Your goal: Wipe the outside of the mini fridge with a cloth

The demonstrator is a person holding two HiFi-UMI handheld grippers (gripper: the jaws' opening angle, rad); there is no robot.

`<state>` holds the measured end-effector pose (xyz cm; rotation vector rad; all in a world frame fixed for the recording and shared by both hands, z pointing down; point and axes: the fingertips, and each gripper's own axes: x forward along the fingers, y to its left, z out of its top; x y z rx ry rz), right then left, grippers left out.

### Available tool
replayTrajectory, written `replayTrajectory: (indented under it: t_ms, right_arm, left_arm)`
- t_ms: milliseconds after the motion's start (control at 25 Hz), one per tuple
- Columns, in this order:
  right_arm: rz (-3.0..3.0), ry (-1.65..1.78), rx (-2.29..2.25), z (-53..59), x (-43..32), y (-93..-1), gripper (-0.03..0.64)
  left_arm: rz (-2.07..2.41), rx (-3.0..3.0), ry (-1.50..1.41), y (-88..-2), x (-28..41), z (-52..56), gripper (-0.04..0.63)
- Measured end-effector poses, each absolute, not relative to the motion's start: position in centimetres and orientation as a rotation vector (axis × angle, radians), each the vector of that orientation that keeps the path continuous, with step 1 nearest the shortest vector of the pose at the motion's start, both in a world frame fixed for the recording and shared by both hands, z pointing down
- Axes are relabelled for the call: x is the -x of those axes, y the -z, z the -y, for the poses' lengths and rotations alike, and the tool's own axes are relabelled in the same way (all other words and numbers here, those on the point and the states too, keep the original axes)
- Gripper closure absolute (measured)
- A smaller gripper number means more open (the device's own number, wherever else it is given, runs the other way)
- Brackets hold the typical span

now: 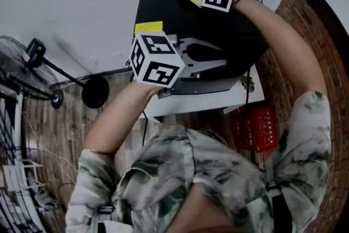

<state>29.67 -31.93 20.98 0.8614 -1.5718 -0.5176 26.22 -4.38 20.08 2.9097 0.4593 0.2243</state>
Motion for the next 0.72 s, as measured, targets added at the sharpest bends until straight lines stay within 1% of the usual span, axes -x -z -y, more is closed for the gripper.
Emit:
replayTrajectory:
  t_ms: [360,720]
  right_arm:
    - [1.44,0.433,-0.975,30.3,-40.4,-20.6,0.518]
    - [1.434,0.37,-1.072,28.9,-47.5,-20.6,0.518]
  left_arm:
    - [-0.516,-2.915,-0.233,-20.0,-28.5,2.6,0.525]
    - [-0.506,-2.909,-0.234,-20.5,-31.2,1.8,0.525]
